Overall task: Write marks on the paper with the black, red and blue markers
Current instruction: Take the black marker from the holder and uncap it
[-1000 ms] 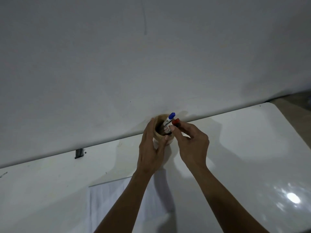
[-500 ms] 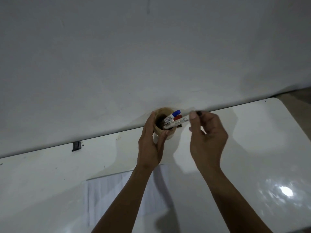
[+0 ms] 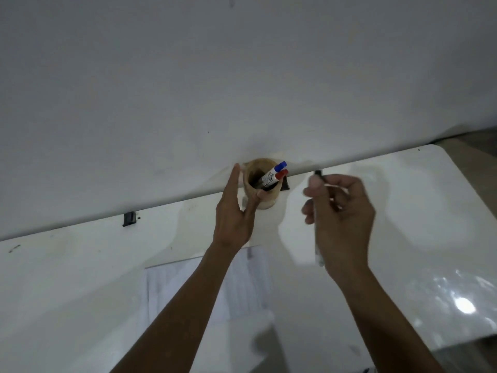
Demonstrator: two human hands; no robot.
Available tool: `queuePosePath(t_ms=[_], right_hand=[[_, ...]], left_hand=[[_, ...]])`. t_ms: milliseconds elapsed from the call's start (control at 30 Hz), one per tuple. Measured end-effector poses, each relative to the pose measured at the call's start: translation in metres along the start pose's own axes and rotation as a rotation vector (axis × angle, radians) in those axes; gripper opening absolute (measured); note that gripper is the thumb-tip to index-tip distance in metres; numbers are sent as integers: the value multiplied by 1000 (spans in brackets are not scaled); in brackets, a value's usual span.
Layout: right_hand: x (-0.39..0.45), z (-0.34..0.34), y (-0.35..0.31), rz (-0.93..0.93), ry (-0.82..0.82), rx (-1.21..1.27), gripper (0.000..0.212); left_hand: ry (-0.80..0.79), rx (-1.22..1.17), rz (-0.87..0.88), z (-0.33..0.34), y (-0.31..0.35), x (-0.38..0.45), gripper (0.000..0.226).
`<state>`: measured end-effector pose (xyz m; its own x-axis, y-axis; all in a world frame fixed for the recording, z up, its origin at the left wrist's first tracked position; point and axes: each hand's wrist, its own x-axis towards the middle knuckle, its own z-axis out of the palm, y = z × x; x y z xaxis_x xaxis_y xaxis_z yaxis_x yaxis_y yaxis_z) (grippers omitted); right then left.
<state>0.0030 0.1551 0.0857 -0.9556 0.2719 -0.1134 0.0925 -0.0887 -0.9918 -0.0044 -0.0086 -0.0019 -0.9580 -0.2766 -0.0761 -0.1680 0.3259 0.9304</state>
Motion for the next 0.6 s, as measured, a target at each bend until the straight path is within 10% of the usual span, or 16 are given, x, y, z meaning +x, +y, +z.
queuePosePath(t_ms=[600], right_hand=[[-146,59,30,105,-739,-535,26]], left_hand=[[-54,-178,-214,-173,0,-162,14]])
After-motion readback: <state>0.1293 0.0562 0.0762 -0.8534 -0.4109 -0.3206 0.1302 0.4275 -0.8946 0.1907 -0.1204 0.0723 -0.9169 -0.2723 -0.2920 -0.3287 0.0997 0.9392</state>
